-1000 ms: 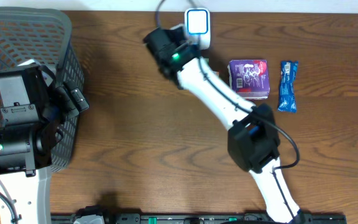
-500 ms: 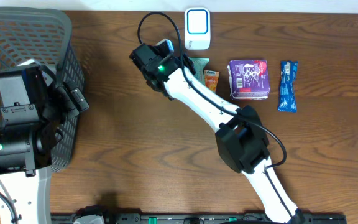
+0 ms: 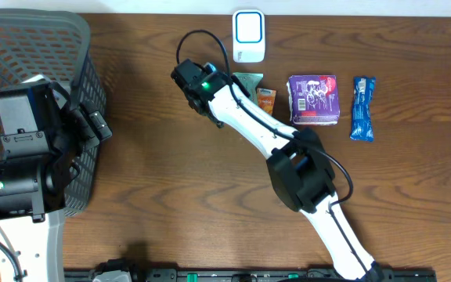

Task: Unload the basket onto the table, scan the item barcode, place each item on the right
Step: 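Lift the green wipes pack up to the scanner, then lower the green pack onto the table left of the Kleenex pack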

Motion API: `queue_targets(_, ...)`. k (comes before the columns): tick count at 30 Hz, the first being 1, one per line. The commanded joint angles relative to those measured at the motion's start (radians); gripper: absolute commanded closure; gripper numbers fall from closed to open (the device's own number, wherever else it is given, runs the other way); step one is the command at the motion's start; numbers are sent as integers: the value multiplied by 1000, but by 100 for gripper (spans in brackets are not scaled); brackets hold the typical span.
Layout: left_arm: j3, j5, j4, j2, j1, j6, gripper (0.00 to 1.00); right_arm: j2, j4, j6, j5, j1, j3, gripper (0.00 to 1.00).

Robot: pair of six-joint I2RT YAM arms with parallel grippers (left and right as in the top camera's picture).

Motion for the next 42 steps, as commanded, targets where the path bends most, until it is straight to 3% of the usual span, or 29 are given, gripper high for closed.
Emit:
queue_targets(1,19,-9,-3,1,4,-5,2,23,-6,-38,6,-15,-6,22)
queue_targets(18,19,-9,-3,1,4,-5,2,24,31,-41,-132,-99,-17,23)
queue_targets(19,19,-9,-3,1,4,-5,2,24,42,-41,-148,-100,-21,28)
queue_targets(22,19,-9,-3,1,4,-5,2,24,73,-40,-187,-100,-38,70)
queue_targets(23,19,-9,-3,1,4,-5,2,24,87,-36,-199,-99,-49,89)
queue_targets(24,19,-9,-3,1,4,-5,2,24,93,-36,-205,-98,-56,99)
queue_targets(30,19,-9,-3,1,4,-5,2,15,79,-21,-338,-96,-64,99)
queue_targets(42,19,-9,-3,1,4,-5,2,-105,106,203,-1088,-171,-8,99)
